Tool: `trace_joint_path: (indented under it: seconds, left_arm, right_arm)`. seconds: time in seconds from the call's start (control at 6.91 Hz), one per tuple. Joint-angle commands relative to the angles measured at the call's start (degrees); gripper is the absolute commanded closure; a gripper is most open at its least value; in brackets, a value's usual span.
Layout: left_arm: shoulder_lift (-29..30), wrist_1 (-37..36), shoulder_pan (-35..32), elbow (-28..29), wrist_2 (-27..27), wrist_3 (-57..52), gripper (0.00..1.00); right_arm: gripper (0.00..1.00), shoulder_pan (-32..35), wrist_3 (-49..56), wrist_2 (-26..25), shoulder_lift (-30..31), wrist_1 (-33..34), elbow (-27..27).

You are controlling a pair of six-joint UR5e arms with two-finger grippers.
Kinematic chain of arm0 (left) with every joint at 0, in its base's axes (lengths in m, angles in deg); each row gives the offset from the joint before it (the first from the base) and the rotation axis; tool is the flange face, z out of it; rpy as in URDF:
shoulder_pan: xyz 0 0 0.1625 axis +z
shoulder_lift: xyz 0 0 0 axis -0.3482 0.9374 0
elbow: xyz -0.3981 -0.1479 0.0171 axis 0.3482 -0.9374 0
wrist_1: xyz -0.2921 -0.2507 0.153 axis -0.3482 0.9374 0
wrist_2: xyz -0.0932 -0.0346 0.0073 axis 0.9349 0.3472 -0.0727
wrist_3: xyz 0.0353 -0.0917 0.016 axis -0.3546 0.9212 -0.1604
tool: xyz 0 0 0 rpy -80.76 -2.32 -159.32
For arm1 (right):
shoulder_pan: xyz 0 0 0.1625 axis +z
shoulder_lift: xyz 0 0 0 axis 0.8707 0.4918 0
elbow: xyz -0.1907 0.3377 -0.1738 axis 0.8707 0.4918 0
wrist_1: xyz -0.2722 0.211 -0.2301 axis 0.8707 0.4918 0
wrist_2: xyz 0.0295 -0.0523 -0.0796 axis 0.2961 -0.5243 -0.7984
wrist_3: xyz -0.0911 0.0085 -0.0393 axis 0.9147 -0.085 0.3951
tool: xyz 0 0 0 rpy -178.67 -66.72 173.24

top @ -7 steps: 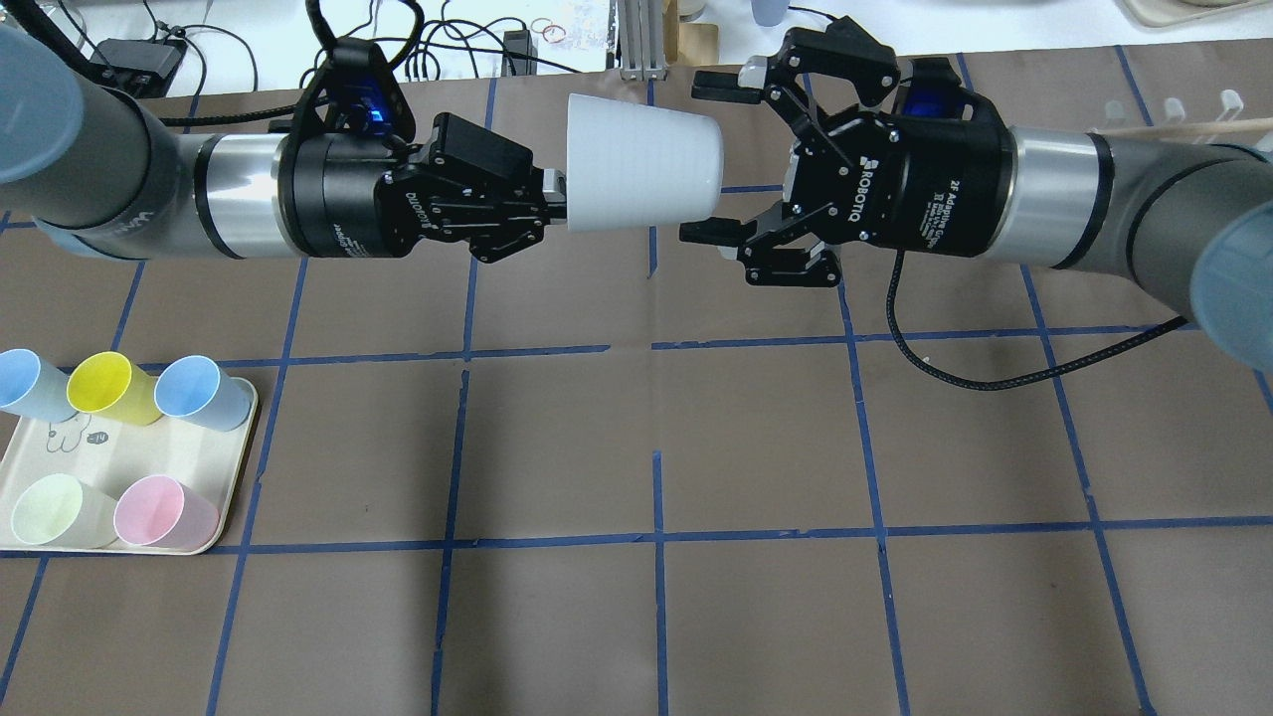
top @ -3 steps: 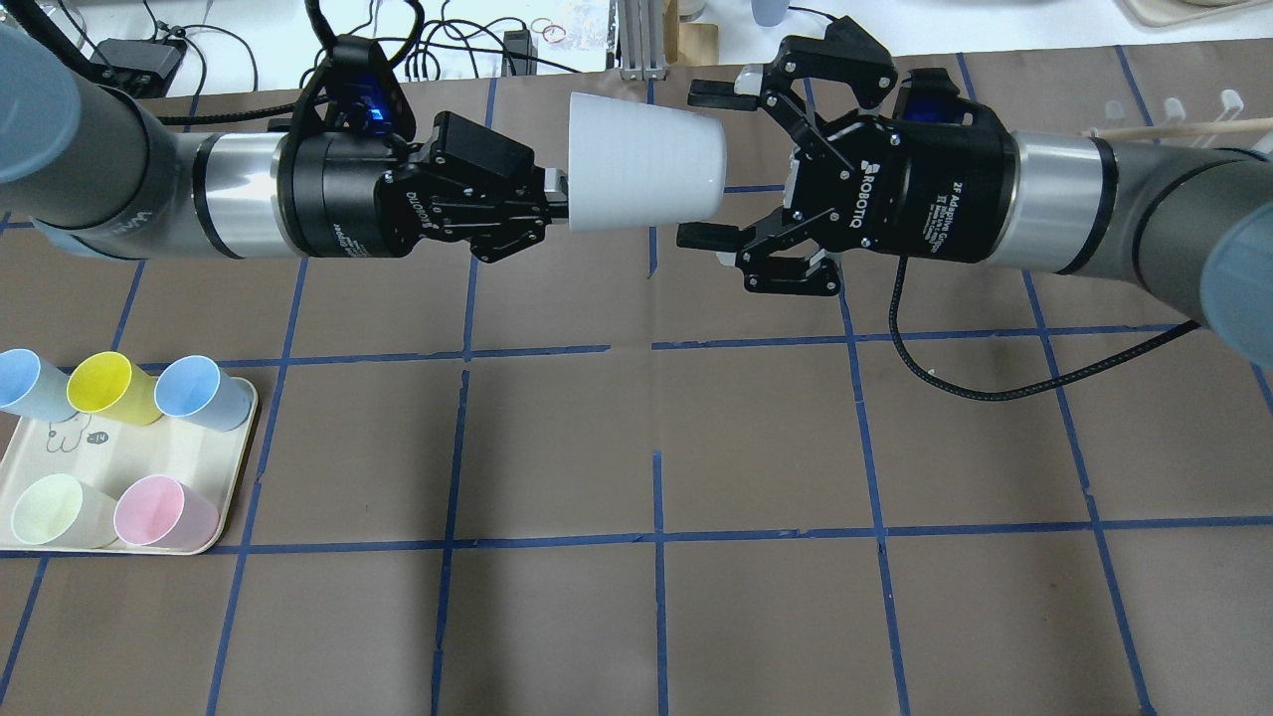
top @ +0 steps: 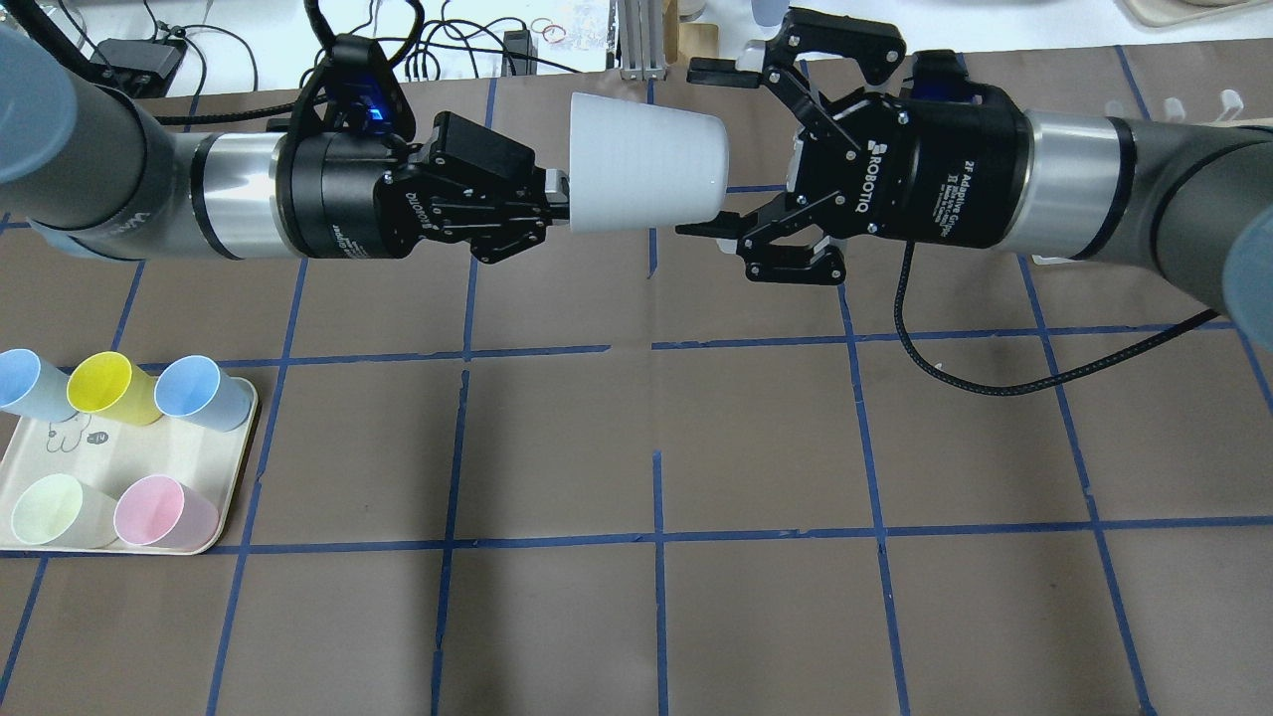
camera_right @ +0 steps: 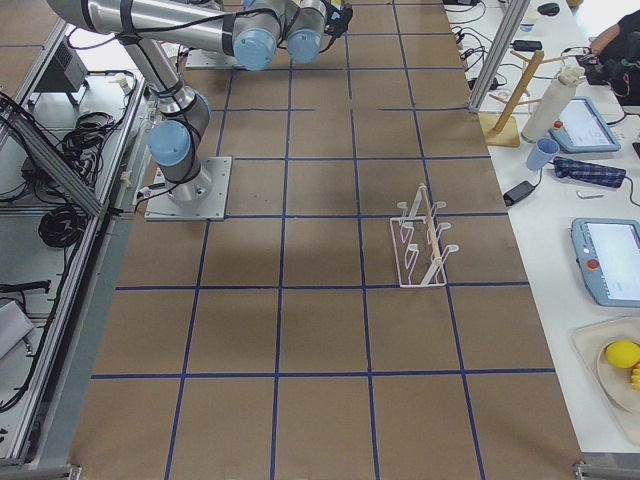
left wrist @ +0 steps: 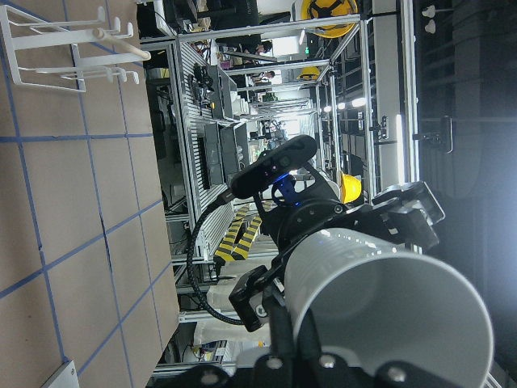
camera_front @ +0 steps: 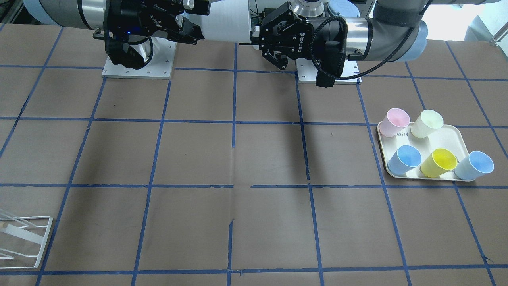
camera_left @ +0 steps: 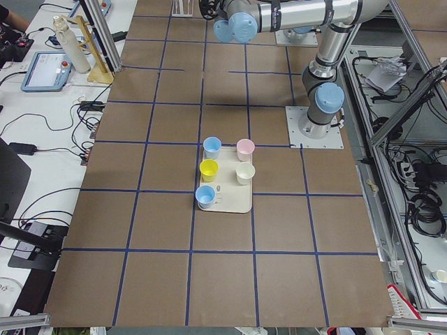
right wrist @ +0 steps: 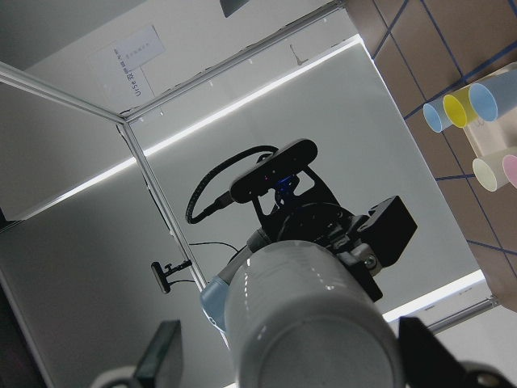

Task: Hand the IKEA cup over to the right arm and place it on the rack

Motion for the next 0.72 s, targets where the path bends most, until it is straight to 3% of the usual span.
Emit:
trace_joint_path:
  seconds: [0.0,0.29,0.43,0.58]
  left_arm:
    - [0.1,-0.1,0.0,0.0,0.0,0.1,1.00]
    - [0.2,-0.1,0.0,-0.1,0.0,0.1,1.00]
    - [0.3,-0.1,0.0,-0.1,0.0,0.0,1.00]
    - [0.4,-0.1,0.0,-0.1,0.0,0.0,0.80]
  right_arm:
    - [0.23,0.0,0.1,-0.2,0.1,0.0,0.0]
    - [0.58,-0.2,0.2,-0.1,-0.1,0.0,0.0]
    - [0.65,-0.3,0.1,-0.1,-0.2,0.0,0.0]
    - [0.74,-0.4,0.1,-0.1,-0.3,0.0,0.0]
